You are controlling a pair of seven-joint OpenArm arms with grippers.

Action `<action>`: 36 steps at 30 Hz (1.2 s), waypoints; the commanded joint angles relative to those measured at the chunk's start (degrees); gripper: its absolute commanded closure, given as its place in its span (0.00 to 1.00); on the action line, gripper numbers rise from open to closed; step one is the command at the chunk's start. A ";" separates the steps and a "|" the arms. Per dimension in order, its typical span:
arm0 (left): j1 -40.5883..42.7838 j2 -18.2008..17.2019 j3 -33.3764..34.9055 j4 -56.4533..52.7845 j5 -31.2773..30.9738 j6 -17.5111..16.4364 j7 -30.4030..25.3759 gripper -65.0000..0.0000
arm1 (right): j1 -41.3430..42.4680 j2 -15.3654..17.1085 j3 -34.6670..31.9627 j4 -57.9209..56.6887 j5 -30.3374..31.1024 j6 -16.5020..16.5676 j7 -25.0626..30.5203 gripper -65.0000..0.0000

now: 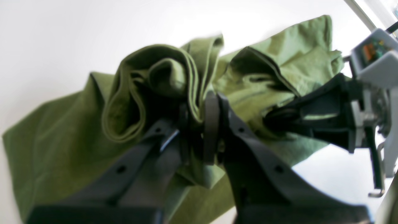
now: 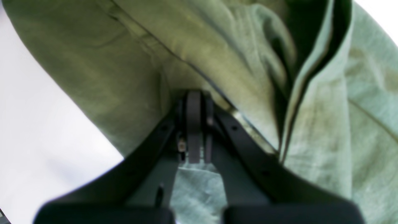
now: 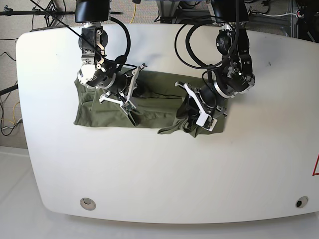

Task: Fold the T-shirt properly
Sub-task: 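Lower the strip end onto the strip and open the left gripper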

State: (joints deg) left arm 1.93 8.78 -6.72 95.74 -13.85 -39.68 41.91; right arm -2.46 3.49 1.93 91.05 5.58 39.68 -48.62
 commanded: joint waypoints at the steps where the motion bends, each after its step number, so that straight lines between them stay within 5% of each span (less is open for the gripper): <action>1: -0.80 0.22 0.40 0.70 -1.32 -0.32 -2.12 0.98 | 0.26 0.16 0.24 0.47 -0.82 0.32 -1.13 0.99; 31: -1.24 0.22 1.31 0.26 -1.86 -0.32 -2.53 0.97 | -0.35 0.15 0.70 -0.01 -0.84 0.32 -1.48 1.00; 36: -1.21 0.22 3.09 0.17 -1.80 -0.32 -2.45 0.86 | -0.35 0.11 0.69 -0.14 -0.83 0.32 -1.40 1.00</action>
State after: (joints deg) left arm 1.61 8.82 -5.06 94.89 -14.22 -39.68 40.93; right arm -2.83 3.46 2.59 90.70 6.00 39.68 -48.23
